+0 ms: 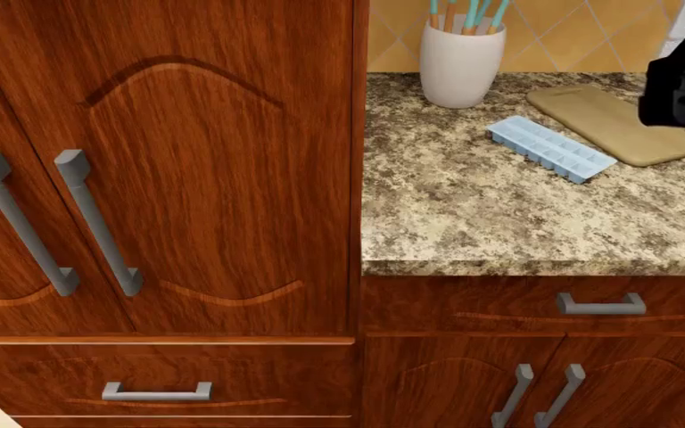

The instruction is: Open the microwave door

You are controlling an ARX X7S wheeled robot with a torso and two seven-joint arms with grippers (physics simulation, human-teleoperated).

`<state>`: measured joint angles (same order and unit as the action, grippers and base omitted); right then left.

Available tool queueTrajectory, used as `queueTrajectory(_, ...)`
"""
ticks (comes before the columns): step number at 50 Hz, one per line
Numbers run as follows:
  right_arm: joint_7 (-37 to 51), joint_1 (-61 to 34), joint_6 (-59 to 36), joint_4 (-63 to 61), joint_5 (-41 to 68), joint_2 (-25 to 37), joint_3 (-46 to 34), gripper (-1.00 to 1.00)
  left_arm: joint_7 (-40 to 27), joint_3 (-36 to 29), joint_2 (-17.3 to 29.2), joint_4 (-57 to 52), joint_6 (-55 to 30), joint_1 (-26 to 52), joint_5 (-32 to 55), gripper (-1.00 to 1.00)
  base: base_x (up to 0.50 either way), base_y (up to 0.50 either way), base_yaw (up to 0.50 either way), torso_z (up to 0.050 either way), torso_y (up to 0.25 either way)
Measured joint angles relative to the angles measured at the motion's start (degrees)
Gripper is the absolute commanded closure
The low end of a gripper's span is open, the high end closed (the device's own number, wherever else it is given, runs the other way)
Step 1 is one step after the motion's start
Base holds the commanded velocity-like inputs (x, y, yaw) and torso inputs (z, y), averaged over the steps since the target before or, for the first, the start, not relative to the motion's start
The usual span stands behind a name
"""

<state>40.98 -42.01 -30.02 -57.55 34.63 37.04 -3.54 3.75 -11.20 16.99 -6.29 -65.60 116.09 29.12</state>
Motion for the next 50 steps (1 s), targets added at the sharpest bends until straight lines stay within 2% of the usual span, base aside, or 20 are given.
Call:
queueTrajectory(13, 0.2, 2.4, 2.2, 0.3, 0.0, 0.7, 1.1, -1.00, 5.0, -5.8, -4.4, 8.0, 0.8, 0.0, 1.5, -1.00, 0.00, 0.00, 0.00, 0.000, 0.000)
queueTrajectory(24, 0.7, 2.7, 2.8, 0.4, 0.6, 1.4, 1.6, -1.00, 9.5, -9.7, -8.3, 21.3, 5.4, 2.5, 0.6, -1.00, 0.00, 0.00, 0.00, 0.000, 0.000)
queueTrajectory(39, 1.6, 2.9, 3.1, 0.6, 1.5, 2.2, 2.1, -1.00, 16.0, -14.8, -13.7, 46.0, 19.0, 9.0, -3.5, -1.00, 0.00, 0.00, 0.00, 0.000, 0.000)
queueTrajectory(50, 2.0, 3.0, 3.5, 0.8, 1.6, 2.5, 1.9, -1.00, 19.5, -24.3, -15.9, 64.8, 31.4, 15.1, -0.1, -1.00, 0.00, 0.00, 0.00, 0.000, 0.000)
